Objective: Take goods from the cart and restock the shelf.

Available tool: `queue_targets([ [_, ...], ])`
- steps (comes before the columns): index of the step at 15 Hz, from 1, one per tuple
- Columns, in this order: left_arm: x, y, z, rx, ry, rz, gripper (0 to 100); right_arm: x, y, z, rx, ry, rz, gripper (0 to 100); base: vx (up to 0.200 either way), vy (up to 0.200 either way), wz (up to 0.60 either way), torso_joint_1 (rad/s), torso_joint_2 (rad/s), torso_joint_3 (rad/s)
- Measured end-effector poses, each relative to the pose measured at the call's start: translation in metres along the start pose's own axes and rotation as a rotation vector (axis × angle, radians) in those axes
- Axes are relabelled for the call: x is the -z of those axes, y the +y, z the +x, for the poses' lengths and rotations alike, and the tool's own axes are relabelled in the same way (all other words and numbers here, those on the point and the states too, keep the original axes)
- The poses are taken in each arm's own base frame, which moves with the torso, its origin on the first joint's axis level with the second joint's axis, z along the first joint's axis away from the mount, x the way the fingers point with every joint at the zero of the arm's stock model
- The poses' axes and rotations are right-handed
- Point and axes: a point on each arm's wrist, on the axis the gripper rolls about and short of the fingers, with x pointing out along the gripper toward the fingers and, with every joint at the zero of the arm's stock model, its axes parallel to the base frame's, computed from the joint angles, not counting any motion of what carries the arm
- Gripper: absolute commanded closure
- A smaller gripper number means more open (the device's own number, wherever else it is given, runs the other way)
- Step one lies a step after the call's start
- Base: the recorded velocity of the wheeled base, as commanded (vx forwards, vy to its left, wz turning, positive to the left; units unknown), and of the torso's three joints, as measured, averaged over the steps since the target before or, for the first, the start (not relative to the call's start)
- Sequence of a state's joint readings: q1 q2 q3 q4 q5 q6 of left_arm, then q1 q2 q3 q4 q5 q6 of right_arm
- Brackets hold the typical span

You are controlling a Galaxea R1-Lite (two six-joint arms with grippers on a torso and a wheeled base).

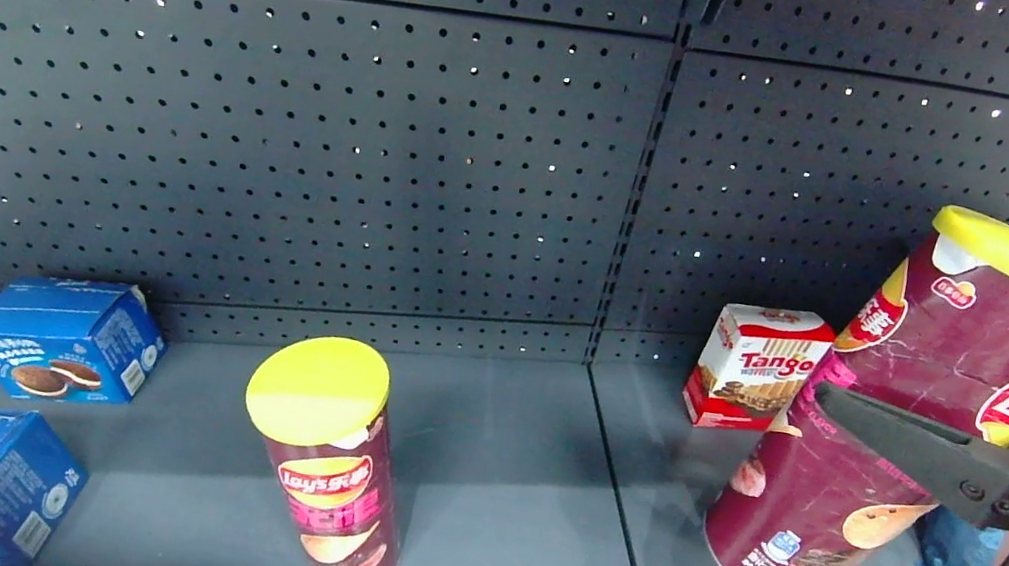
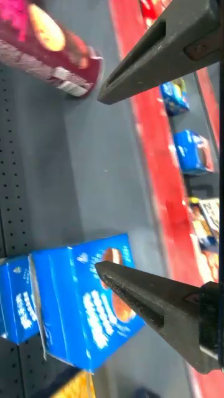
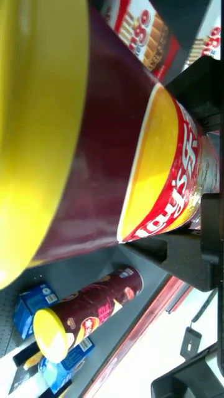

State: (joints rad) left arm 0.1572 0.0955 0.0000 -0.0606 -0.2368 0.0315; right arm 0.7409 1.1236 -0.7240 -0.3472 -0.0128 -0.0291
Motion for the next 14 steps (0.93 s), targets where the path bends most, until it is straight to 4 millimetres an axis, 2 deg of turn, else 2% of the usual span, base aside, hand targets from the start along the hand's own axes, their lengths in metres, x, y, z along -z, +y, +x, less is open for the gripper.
queue_targets([
  [8,0.0004,0.0000,0.0001,0.002,0.005,-0.010,0,-0.0009,-0.0014,-0.0005,0.007,-0.006,0.003,100,0.000,0.000,0.00,0.000,0.00,0.000],
  [11,0.0000,-0.0001,0.0001,0.010,0.002,-0.039,0,-0.0004,-0.0020,-0.0005,0.009,-0.004,0.010,100,0.000,0.200,0.00,0.001,0.01,0.002],
  [14,0.0000,-0.0001,0.0001,0.009,0.002,-0.039,0,0.0004,-0.0015,-0.0006,0.005,-0.001,0.010,100,0.000,0.000,0.00,0.000,0.00,0.000],
])
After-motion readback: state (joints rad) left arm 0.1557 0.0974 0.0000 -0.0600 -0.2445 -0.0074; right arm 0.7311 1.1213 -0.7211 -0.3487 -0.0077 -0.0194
